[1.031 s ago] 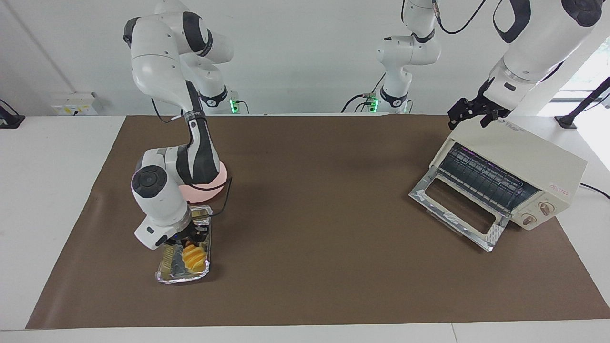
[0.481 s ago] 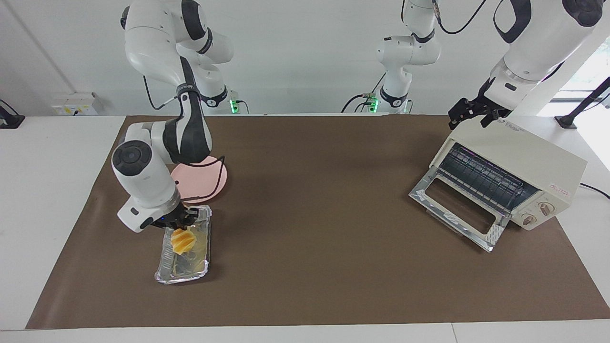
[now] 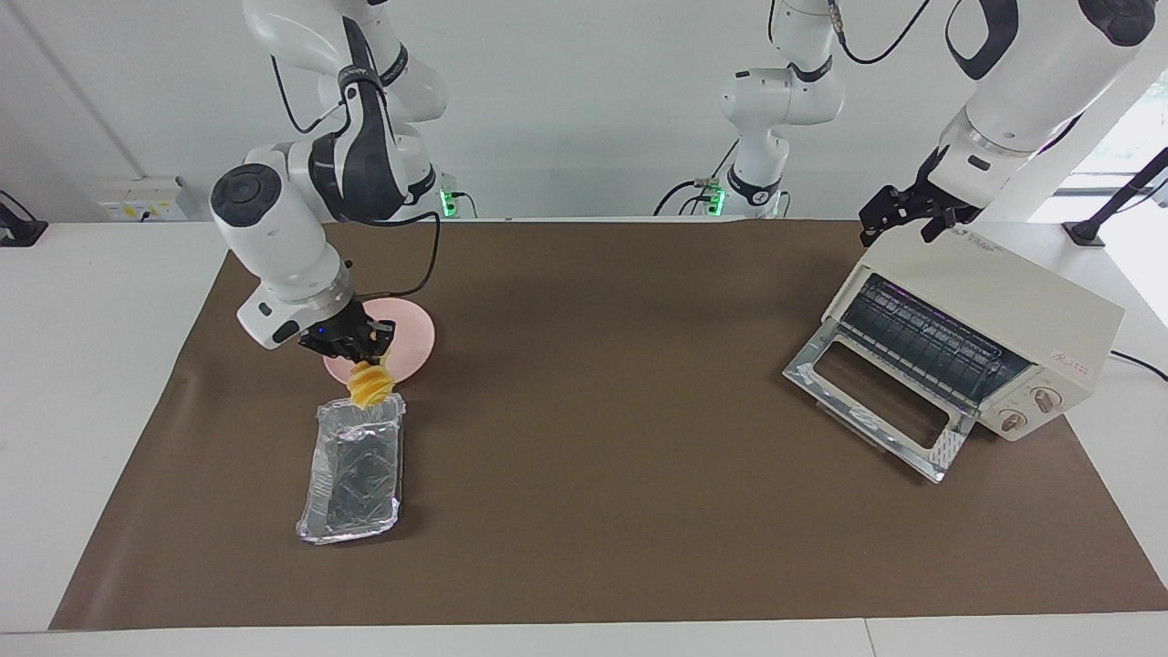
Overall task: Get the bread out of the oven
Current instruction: 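Move the bread rolls onto the pink plate with the right gripper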
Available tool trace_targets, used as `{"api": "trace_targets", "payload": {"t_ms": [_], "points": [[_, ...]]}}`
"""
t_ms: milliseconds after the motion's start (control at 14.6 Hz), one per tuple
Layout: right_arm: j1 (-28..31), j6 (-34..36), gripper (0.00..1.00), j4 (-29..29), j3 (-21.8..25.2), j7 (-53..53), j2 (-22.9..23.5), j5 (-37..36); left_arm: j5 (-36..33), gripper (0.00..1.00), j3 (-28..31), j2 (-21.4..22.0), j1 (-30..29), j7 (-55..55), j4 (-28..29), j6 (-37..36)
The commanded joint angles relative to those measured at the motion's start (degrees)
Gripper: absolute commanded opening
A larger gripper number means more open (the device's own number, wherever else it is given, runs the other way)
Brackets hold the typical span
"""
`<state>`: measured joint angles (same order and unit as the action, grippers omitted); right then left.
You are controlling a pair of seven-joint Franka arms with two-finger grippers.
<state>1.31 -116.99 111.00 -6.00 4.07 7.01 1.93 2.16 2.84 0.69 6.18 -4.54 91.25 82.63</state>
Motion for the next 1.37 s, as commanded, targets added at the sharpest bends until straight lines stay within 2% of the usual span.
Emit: {"api": "trace_targets", "payload": {"t_ms": [0, 275, 412, 550, 824, 893, 962, 1031, 1305], "points": [[0.53, -9.29, 0.00, 13.96, -0.59, 0.76, -7.00, 1.76, 0.57, 1.00, -0.37, 1.42, -0.82, 0.24, 1.39, 0.60], [0.36, -21.23, 0.00, 25.38, -0.68, 1.02, -10.87, 1.76, 0.57, 1.00, -0.37, 1.42, -0.82, 0.24, 1.39, 0.60], [0.27, -25.55, 0.00, 29.00, -0.68, 1.02, -11.75, 1.76, 0.57, 1.00, -0.37, 1.42, -0.82, 0.24, 1.39, 0.60], [0.01, -27.84, 0.00, 30.85, -0.77, 1.02, -12.28, 1.76, 0.57, 1.00, -0.37, 1.42, -0.82, 0.24, 1.39, 0.60], [-0.70, -28.12, 0.00, 31.82, -0.68, 1.02, -12.72, 1.85, 0.57, 1.00, -0.37, 1.34, -0.82, 0.24, 1.39, 0.60], [-0.70, -28.12, 0.11, 31.91, -0.68, 1.02, -12.72, 1.85, 0.57, 1.00, -0.37, 1.33, -0.82, 0.24, 1.39, 0.60], [-0.70, -28.12, 0.73, 31.91, -0.68, 1.02, -12.72, 1.85, 0.57, 1.00, -0.37, 1.42, -0.82, 0.24, 1.39, 0.60], [-0.70, -28.03, 1.00, 31.91, -0.68, 1.02, -12.72, 1.85, 0.57, 1.00, -0.37, 1.42, -0.82, 0.24, 1.39, 0.60], [-0.52, -27.50, 1.00, 31.65, -0.68, 0.93, -12.72, 1.76, 0.57, 1.00, -0.37, 1.42, -0.82, 0.24, 1.39, 0.60]]}}
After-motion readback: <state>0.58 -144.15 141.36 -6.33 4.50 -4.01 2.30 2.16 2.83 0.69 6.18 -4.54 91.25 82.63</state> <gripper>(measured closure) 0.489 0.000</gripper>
